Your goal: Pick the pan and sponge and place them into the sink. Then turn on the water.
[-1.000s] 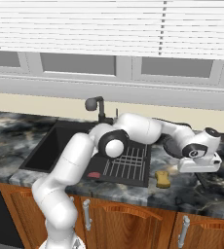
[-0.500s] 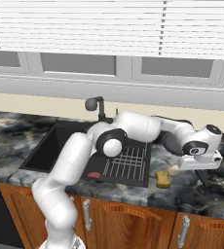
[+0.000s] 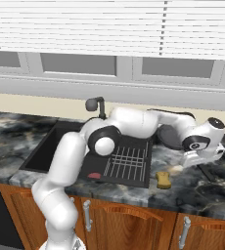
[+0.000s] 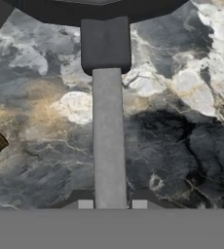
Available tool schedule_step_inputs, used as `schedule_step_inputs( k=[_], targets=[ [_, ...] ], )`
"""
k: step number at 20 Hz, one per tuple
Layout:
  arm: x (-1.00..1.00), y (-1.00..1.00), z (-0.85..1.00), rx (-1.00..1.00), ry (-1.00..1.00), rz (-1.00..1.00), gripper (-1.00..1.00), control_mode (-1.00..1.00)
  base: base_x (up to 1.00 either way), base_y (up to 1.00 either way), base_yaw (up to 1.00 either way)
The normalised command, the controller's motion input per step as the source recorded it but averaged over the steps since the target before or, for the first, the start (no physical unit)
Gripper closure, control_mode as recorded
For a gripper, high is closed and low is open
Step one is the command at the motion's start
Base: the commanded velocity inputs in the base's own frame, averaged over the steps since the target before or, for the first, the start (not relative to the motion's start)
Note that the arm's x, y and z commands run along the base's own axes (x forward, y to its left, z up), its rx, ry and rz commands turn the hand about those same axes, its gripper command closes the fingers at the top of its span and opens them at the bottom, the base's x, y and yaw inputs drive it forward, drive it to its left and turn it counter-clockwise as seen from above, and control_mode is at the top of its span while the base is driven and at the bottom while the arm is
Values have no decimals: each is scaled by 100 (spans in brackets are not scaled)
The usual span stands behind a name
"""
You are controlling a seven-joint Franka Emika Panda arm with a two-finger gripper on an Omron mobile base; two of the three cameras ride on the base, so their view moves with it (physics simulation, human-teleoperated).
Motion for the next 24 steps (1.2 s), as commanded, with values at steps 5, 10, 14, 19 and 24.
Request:
schedule_step_inputs(
  k=[5, 10, 14, 19, 24],
  targets=[
    [-8, 47, 17, -5, -1, 11, 100, -100, 0, 0, 0],
    [-12, 47, 24, -6, 2, 11, 100, -100, 0, 0, 0],
    [-17, 48, 25, -6, 6, 11, 100, -100, 0, 0, 0],
    [-13, 47, 14, -4, 1, 12, 100, -100, 0, 0, 0],
    [-8, 53, 8, -2, 0, 8, 100, -100, 0, 0, 0]
  ],
)
